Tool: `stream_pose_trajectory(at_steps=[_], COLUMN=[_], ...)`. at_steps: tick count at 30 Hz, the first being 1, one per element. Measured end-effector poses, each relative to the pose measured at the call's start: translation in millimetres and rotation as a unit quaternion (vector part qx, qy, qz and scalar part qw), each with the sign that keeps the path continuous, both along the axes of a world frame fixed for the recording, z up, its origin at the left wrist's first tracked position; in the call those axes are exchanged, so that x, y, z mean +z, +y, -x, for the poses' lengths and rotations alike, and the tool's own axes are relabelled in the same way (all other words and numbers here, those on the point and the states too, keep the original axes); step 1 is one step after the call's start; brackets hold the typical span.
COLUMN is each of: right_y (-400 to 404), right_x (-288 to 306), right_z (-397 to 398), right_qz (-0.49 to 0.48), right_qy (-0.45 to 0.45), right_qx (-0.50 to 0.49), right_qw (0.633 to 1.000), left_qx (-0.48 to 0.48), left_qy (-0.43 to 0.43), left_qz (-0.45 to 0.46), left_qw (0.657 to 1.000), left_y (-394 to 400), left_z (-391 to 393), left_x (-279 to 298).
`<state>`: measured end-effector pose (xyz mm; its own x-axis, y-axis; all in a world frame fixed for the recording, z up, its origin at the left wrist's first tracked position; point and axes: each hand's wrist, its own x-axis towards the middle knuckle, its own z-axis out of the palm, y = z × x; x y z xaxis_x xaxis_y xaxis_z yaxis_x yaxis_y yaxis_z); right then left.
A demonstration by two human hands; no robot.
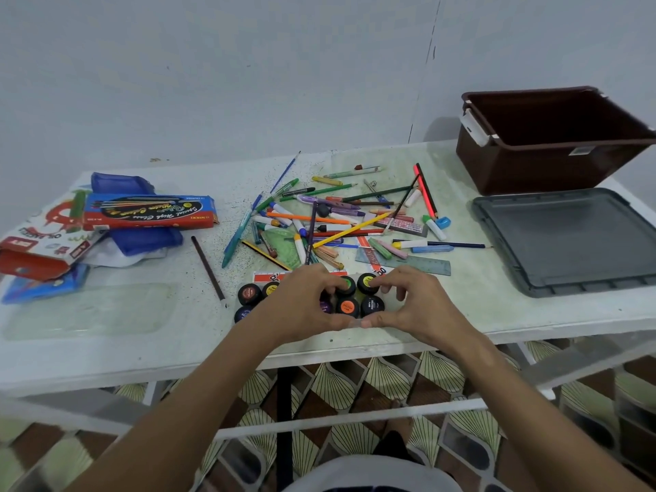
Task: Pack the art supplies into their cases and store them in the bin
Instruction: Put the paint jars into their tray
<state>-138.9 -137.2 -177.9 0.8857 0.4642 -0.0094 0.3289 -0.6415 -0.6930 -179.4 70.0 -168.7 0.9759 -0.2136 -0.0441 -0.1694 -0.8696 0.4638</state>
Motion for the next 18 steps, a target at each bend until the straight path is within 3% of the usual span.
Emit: stream_pose_trajectory(at_steps=[5, 11, 18], right_y=[30, 123, 242], right_x=[18, 25, 23], right_z=[-6, -7, 7], right_qz=[-0.037, -0.057, -0.022], right_qy=[-0.016, -0.021, 0.025], right_qx=[0.044, 0.155, 0.272], right_qw=[0.998, 0.986, 0.962], left_qx=[0.086, 0.234, 0.421], left_qy=[-0.026, -0.06, 0.018], left_qz=[0.041, 0.051, 0.004], left_qw=[0.995, 0.969, 0.907], left_y=[29, 103, 220], left_z=[6, 44, 116], left_x=[11, 27, 25])
